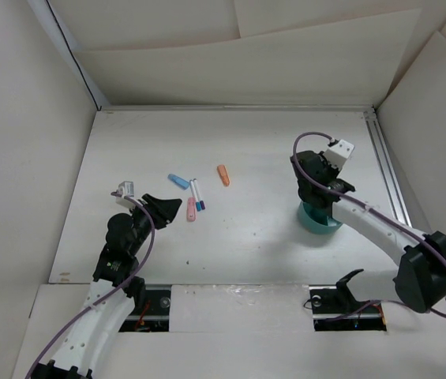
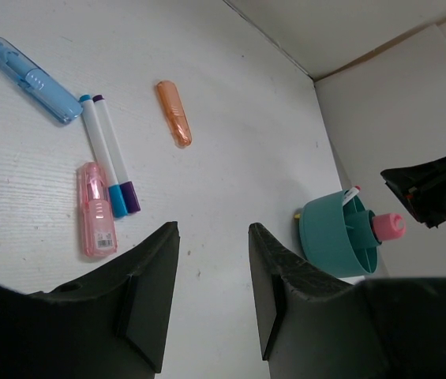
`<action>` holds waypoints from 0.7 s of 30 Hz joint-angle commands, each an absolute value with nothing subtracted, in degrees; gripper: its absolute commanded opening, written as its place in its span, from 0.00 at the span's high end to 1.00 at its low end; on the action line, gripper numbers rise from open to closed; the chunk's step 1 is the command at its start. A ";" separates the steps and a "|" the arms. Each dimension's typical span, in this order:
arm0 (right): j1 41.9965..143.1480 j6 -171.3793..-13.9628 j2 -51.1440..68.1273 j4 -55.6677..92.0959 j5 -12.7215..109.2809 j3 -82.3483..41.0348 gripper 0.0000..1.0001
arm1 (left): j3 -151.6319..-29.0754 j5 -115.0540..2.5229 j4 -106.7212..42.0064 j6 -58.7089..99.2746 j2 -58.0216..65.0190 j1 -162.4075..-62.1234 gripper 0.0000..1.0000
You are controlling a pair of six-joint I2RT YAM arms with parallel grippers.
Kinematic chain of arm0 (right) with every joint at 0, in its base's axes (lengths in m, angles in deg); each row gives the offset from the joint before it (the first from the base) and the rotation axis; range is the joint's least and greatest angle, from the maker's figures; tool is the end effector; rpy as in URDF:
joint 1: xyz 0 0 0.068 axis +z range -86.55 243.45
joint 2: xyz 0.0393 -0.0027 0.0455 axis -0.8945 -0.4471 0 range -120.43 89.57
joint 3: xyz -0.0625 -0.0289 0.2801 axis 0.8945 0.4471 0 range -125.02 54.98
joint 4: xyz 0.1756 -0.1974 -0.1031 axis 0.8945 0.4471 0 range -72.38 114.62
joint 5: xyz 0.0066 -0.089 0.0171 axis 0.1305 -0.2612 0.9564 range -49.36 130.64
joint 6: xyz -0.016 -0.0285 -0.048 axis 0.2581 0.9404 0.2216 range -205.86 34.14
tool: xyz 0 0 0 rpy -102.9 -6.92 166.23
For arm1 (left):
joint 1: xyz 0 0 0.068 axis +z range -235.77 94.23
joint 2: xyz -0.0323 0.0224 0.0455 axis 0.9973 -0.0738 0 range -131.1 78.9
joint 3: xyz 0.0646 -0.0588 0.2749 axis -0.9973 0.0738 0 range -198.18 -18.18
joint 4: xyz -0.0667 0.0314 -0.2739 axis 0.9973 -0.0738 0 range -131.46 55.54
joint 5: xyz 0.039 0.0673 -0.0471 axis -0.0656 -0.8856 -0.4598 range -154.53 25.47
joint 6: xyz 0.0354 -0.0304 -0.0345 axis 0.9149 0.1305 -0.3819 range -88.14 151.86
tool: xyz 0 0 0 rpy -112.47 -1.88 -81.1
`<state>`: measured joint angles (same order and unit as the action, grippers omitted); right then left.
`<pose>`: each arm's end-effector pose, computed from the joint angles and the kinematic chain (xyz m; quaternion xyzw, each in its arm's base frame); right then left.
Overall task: Sort the stationery into containers
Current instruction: Place the pen in the storage box, then pick up the pen from the center of the board.
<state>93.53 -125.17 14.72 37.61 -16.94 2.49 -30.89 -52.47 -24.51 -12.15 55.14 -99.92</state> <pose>0.2676 0.1146 0.2722 0.2584 0.7835 -0.1607 0.5418 0.1466 -0.0459 0.2316 -0.1119 0.7049 -0.4040 0.5721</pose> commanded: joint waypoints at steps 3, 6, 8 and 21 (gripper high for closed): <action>95.34 -123.57 17.94 38.01 -15.71 0.66 0.68 | -30.58 -51.61 -23.65 -11.99 55.61 -100.09 0.63; 97.36 -116.21 20.48 31.72 -4.62 0.66 0.64 | -31.10 -52.13 -24.17 -11.47 55.61 -100.09 0.63; 98.07 -111.80 20.49 26.96 7.18 1.18 0.64 | -31.10 -52.13 -24.18 -11.47 55.61 -100.09 0.63; 112.22 -108.36 -15.88 20.60 27.09 -21.47 0.90 | -32.25 -57.67 -31.73 -10.85 57.80 -100.09 0.63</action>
<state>109.79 -110.13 -13.23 23.01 24.89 -15.76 -30.89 -55.03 -29.86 -11.84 56.25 -99.92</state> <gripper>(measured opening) 0.084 0.364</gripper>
